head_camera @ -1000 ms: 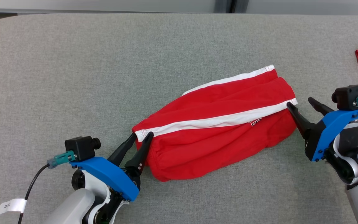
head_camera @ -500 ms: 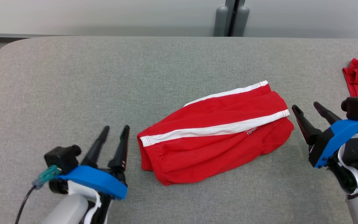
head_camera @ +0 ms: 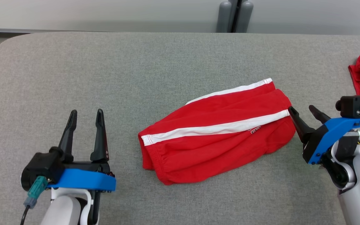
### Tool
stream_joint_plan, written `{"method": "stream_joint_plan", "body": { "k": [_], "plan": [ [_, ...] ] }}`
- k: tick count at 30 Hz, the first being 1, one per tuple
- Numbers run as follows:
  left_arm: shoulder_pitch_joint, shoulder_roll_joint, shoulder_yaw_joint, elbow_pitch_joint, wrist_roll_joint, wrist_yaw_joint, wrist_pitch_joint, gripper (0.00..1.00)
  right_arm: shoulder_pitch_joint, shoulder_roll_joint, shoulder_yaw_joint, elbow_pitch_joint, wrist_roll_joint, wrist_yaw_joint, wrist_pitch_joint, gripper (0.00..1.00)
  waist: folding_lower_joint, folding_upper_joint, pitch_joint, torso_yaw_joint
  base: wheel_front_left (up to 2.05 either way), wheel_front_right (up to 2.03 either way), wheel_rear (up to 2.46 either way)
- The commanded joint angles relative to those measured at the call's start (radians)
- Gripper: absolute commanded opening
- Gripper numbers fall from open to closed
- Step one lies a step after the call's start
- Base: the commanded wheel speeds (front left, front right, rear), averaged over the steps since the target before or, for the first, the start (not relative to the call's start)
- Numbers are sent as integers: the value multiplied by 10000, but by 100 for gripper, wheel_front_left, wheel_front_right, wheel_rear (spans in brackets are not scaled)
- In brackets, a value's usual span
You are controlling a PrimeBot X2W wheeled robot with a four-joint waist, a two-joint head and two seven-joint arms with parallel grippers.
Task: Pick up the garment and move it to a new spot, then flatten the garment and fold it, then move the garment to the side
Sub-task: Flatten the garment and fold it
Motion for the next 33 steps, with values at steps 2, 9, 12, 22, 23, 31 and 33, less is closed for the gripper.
{"method": "stream_joint_plan", "body": {
  "k": [2, 9, 12, 22, 23, 31, 33],
  "plan": [
    [209, -224, 355, 137, 314, -286, -35, 100, -342, 109, -45, 356, -75, 1, -13, 100, 0, 1, 61, 35, 0, 0, 0],
    [418, -769, 1060, 364, 1056, -903, -35, 100, -1290, 463, -473, 1848, -113, 1, -276, 100, 0, 1, 266, 317, 0, 0, 0],
    [383, -907, 1163, 406, 1237, -1069, -36, 100, -1651, 468, -760, 2627, -349, 1, -400, 100, 0, 1, 355, 483, 0, 0, 0],
    [271, -1129, 1315, 544, 1521, -1291, -36, 100, -2243, 771, -1133, 4549, -940, 1, -219, 100, 0, 1, 433, 880, 0, 0, 0],
    [277, -1134, 1327, 563, 1524, -1303, -36, 100, -2259, 802, -1124, 4659, -955, 1, -239, 100, 0, 1, 424, 895, 0, 0, 0],
    [298, -1151, 1256, 619, 1628, -1334, -37, 100, -2368, 808, -1064, 5230, -965, 1, -236, 0, 0, 1, 362, 917, 0, 0, 0],
    [280, -1108, 1220, 629, 1604, -1336, -37, 100, -2445, 767, -1077, 5256, -907, 0, -313, 0, 0, 1, 359, 893, 0, 0, 0]
  ]
}}
